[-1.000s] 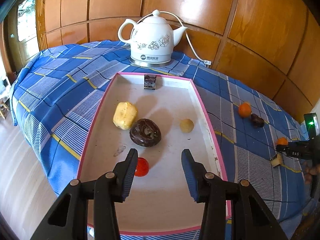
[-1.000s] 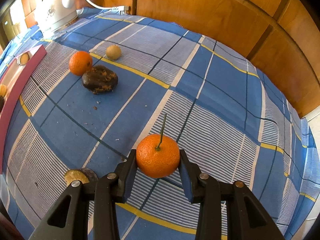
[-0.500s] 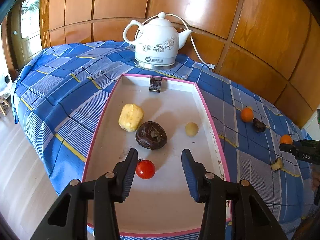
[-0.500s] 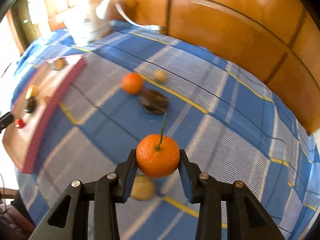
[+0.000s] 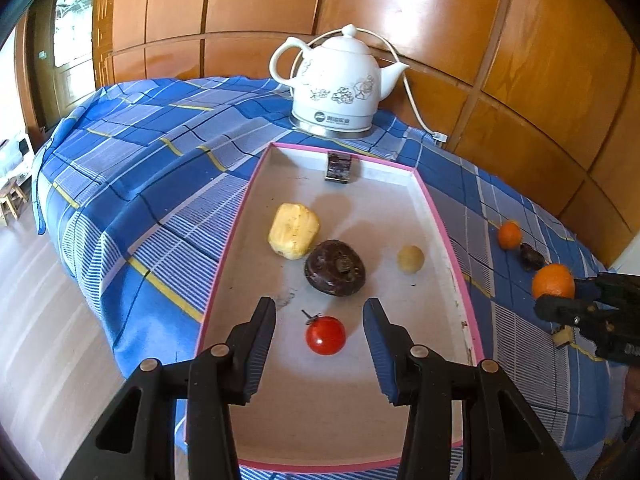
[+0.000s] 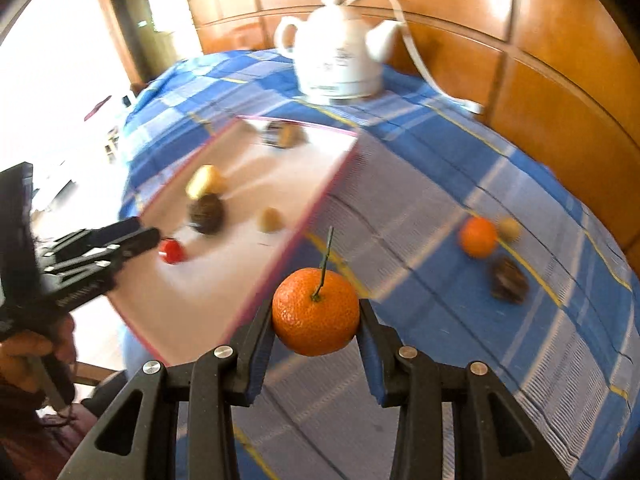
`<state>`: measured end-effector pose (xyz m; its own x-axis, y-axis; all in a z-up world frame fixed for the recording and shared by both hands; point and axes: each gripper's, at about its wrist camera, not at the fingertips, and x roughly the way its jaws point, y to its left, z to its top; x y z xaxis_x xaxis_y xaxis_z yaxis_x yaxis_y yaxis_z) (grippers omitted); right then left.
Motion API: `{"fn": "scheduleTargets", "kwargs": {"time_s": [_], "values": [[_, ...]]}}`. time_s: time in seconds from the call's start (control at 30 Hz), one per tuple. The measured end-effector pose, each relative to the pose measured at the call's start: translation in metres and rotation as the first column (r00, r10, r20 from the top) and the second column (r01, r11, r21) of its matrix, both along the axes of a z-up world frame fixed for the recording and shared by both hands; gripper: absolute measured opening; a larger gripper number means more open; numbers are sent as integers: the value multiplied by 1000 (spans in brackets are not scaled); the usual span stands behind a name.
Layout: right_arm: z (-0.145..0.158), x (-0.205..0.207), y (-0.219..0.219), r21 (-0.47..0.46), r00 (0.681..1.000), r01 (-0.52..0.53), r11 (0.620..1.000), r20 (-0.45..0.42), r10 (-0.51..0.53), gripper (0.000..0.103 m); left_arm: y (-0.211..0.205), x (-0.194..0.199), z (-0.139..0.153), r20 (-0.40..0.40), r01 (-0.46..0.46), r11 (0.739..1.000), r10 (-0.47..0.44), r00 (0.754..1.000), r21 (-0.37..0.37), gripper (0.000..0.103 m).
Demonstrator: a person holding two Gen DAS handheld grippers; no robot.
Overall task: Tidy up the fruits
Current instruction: 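Carry the stemmed mandarin into the tray and open the right gripper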
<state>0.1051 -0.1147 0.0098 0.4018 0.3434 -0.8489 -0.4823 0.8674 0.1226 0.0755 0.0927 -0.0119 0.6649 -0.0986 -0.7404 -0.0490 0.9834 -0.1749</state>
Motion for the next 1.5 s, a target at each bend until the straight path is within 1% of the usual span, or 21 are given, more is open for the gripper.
{"fn": "scheduleTargets", "kwargs": {"time_s": [0.1, 0.23, 0.33, 0.4, 0.47, 0.53, 0.63, 0.9, 1.17, 1.5], "values": [[-1, 3, 22, 16, 999, -37, 999, -9, 37, 40, 3, 0, -1, 1, -6, 1000, 6, 1000, -3, 46], [-4, 9, 44, 38, 998, -58, 998, -17, 59, 40, 7, 1, -2, 0, -16, 1000, 16, 1000, -7, 46], [-10, 17, 57, 46, 997, -67, 997, -41, 69, 41, 11, 1, -3, -3, -25, 1000, 25, 1000, -12, 46], [-16, 23, 66, 27, 995, -81, 996, -48, 82, 42, 14, 2, -5, -5, -30, 999, 30, 1000, -13, 46], [-25, 30, 73, -9, 997, -64, 998, -50, 63, 43, 16, 3, -6, -9, -34, 999, 34, 999, -16, 46], [-31, 37, 72, -21, 998, -39, 999, -48, 38, 45, 16, 3, -7, -12, -36, 999, 35, 999, -16, 46], [-32, 39, 71, 0, 999, -26, 1000, -46, 26, 45, 18, 2, -8, -12, -38, 999, 38, 999, -15, 46], [-26, 23, 57, 22, 999, -23, 999, -33, 23, 45, 15, 1, -6, -2, -33, 999, 33, 999, -6, 46], [-19, 6, 35, 40, 1000, -5, 999, -24, 6, 45, 5, -4, -1, 12, -6, 1000, 6, 1000, 7, 46], [-10, -2, 7, 15, 1000, 21, 1000, 4, -21, 45, -1, -8, 2, 19, 14, 1000, -15, 1000, 18, 46]]}}
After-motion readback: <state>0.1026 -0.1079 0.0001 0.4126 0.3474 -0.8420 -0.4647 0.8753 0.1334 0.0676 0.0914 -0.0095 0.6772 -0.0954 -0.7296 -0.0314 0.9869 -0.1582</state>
